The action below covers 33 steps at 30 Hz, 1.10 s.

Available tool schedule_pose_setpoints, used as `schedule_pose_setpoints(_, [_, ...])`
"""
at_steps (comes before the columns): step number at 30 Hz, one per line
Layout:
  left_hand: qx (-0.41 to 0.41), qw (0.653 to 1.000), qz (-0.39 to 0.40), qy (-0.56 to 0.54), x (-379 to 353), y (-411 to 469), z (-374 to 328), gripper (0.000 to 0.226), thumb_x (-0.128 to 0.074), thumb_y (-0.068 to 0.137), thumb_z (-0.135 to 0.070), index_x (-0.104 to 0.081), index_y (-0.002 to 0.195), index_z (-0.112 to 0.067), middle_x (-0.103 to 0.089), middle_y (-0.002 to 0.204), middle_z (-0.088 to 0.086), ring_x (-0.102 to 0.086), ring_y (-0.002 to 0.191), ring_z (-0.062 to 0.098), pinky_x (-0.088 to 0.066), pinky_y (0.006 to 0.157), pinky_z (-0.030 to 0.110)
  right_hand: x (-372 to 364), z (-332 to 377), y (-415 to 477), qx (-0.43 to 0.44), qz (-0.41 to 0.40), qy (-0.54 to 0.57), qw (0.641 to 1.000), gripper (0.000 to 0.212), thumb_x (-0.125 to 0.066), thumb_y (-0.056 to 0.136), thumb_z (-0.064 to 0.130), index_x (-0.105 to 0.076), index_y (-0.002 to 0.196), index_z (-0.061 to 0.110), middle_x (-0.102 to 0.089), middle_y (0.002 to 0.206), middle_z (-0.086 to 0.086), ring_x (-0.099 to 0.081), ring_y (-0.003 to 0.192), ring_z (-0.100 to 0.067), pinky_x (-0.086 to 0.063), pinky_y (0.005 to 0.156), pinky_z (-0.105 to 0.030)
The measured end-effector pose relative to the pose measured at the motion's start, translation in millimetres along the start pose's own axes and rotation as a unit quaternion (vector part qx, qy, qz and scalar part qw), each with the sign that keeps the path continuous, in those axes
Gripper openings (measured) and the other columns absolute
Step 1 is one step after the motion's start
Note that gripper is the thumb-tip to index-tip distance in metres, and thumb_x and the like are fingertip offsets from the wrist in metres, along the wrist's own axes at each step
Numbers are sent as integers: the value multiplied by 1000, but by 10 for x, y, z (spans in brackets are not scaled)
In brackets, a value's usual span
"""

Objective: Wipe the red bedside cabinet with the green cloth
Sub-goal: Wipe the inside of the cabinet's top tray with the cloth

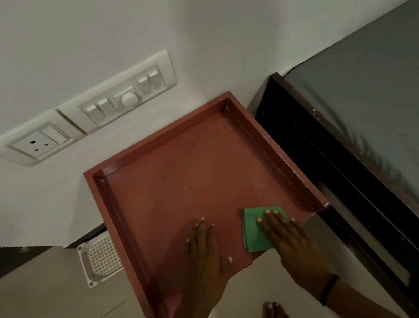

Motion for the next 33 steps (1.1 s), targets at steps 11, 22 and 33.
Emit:
schedule_pose_setpoints(11, [-28,998,-45,39,-114,76,-38,75,-46,90,-48,-34,153,-10,-22,165,10,-21,152,23,-19,119,42,178,-333,1513,-93,-16,86,992,68,-17,88,13,-29,154,3,-30,157,-26,-26,147,-40,-21,123,-49])
schedule_pose_setpoints(22, [-13,999,17,30,-142,60,-188,64,-59,88,-28,-43,145,-5,-34,159,17,-28,150,32,-22,121,46,-129,687,127,7,-5,212,977,84,-44,80,-11,-25,154,23,-21,162,-5,-17,151,-27,-19,121,-44])
schedule_pose_setpoints(33, [3,998,66,12,188,-648,-432,104,-85,35,-54,-49,124,-13,-58,132,4,-73,93,15,-60,62,24,227,712,-160,-17,83,290,953,52,-40,61,28,-78,94,44,-75,107,13,-74,92,-6,-53,69,-11])
Point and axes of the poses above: each hand's wrist, its own y-axis towards the middle knuckle, its own x-axis out of the back of the hand, z = x × y, the point moved 8 cm from there along y, towards the middle knuckle
